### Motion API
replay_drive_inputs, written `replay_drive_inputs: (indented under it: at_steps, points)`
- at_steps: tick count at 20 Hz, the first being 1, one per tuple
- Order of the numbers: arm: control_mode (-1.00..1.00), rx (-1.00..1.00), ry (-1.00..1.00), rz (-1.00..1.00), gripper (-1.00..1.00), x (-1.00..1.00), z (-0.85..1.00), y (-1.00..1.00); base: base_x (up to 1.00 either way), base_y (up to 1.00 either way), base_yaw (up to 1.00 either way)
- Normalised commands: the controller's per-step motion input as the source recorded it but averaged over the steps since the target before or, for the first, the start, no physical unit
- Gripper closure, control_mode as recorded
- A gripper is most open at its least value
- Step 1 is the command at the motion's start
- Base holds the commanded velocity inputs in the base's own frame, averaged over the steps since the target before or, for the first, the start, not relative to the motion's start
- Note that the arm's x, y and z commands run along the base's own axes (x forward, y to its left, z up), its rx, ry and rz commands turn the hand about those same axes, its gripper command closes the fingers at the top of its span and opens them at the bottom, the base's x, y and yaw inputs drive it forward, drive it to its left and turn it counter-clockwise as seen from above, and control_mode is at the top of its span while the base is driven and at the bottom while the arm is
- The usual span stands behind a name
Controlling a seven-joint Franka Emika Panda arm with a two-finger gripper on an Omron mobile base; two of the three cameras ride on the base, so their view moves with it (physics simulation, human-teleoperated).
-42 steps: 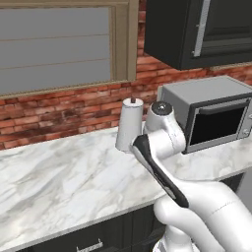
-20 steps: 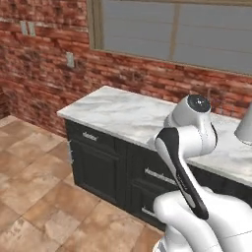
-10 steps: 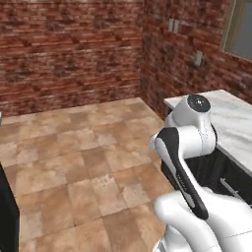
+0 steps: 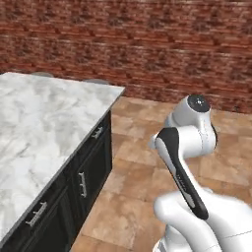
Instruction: Place the pitcher and cup on the dining counter for serving.
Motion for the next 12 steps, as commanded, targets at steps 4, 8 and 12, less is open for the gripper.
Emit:
replay_drive_inputs:
  at_steps: [4,8,12]
  points:
    - [1.0,0.0,0.0,0.0,1.0,0.0,0.0,0.0,0.08,-0.11,0.98]
    - [1.0,0.0,0.0,0.0,1.0,0.0,0.0,0.0,0.46,-0.32,0.86]
    - [1.0,0.0,0.0,0.0,1.0,0.0,0.0,0.0,0.6,-0.42,0.8]
